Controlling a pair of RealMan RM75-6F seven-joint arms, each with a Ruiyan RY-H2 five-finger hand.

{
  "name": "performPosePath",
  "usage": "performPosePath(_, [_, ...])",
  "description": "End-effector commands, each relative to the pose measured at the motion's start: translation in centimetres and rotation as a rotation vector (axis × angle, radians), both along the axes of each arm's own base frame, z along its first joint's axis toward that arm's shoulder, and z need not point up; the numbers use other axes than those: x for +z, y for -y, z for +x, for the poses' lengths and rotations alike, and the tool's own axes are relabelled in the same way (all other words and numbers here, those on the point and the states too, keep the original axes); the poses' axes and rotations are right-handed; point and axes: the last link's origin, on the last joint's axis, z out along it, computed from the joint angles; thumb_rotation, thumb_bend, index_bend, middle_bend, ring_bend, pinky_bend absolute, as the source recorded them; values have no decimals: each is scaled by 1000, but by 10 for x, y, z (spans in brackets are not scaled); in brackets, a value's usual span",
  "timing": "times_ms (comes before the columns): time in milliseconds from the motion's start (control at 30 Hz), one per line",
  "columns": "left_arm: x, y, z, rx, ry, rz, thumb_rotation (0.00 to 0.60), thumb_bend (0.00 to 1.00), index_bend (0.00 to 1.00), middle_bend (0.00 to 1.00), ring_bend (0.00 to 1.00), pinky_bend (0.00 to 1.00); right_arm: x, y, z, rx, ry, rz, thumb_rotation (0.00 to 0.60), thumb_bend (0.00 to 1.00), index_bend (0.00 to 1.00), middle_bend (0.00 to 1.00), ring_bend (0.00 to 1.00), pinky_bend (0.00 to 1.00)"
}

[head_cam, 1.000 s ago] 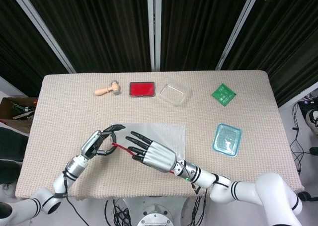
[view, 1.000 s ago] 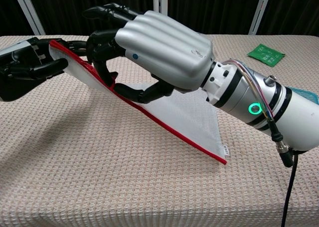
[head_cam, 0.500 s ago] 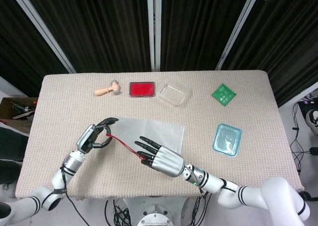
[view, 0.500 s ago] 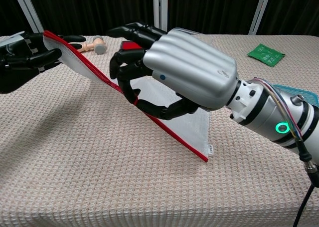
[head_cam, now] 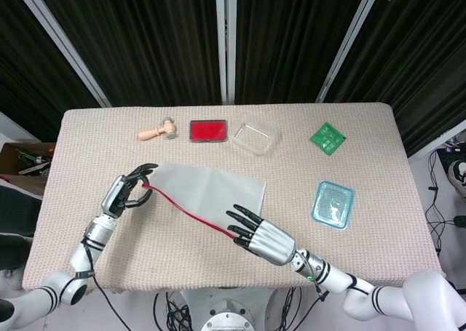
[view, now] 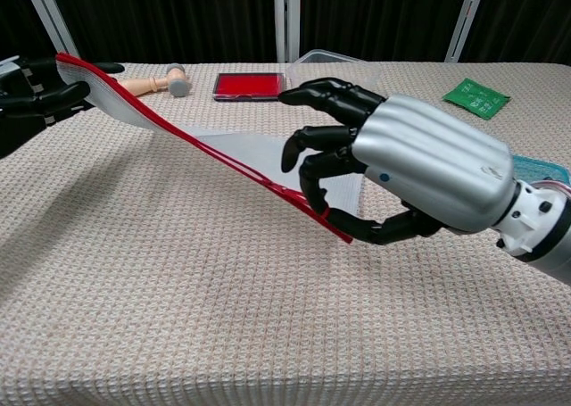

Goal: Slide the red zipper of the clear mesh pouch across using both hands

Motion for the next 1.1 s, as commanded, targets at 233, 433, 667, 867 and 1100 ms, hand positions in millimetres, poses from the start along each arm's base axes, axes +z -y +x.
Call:
performPosePath(233, [1,1,-10,44,-12,13,600,500,667,207,105,135,15,-12,-34,-86,-19,-23,600,521,979,295,0,0])
performPosePath(433, [2,3,-12,49,-12,16,600,500,666,207,105,135,22,-16,-47,-122,-30,-32,600,521,980,295,0,0])
performPosePath(667, [3,5,-11,45,-19,23,600,498,664,207,105,135,24,-17,-53,-136,-40,-29,600,516,961,287,0,0])
performPosePath(867, [-5,11,-17,-80,-442,43,600,420,375,166,105,135,22,-16,-61,-257,-89,8,600,252,367,90,0,0])
performPosePath(1100, [16,25,-17,-150,-938,161,600,299,205,142,105,135,41,-7,-70,-414,-165,0,600,123,0,0,0,0])
